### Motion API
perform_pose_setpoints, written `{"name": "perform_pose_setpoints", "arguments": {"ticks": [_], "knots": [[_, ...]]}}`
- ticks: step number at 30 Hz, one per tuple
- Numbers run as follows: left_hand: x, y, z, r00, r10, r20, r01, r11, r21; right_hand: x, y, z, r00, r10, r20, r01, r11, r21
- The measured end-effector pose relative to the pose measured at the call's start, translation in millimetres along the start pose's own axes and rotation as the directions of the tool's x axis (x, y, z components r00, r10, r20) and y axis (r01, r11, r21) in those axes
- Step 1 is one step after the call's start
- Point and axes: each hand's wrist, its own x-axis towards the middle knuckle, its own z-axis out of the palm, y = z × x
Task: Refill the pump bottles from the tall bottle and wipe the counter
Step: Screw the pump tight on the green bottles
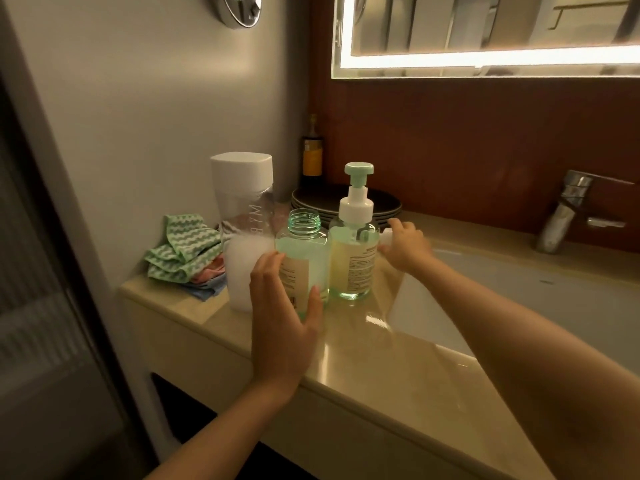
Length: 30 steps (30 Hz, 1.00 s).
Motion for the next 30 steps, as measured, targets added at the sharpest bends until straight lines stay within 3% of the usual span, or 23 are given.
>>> {"name": "perform_pose_setpoints", "arguments": {"ticks": [6, 9, 13, 20, 30], "knots": [[-0.7, 0.8, -0.3, 1.0, 0.001, -0.009, 0.0, 1.0, 0.023, 10.8, -1.6, 13.4, 0.999, 0.024, 0.026, -0.019, 0.987, -0.162], [-0.6, 0.6, 0.3, 1.0, -0.003, -0.008, 0.003, 0.999, 0.038, 11.0, -1.7, 16.5, 0.999, 0.02, -0.025, -0.023, 0.99, -0.136], [-1.2, -0.2, -0.4, 1.0, -0.013, 0.006, 0.013, 0.999, 0.045, 9.0, -2.7, 13.8, 0.998, 0.047, 0.037, -0.042, 0.993, -0.108], [-2.9, 6.0, -3.0, 0.996, -0.077, 0.046, 0.075, 0.996, 0.037, -29.5, -6.8, -18.3, 0.996, 0.088, -0.017, -0.084, 0.982, 0.17], [5.6, 19.7, -3.7, 0.983, -0.16, 0.096, 0.146, 0.98, 0.138, -118.9, -6.3, -85.5, 0.998, 0.055, -0.037, -0.034, 0.911, 0.411]]}}
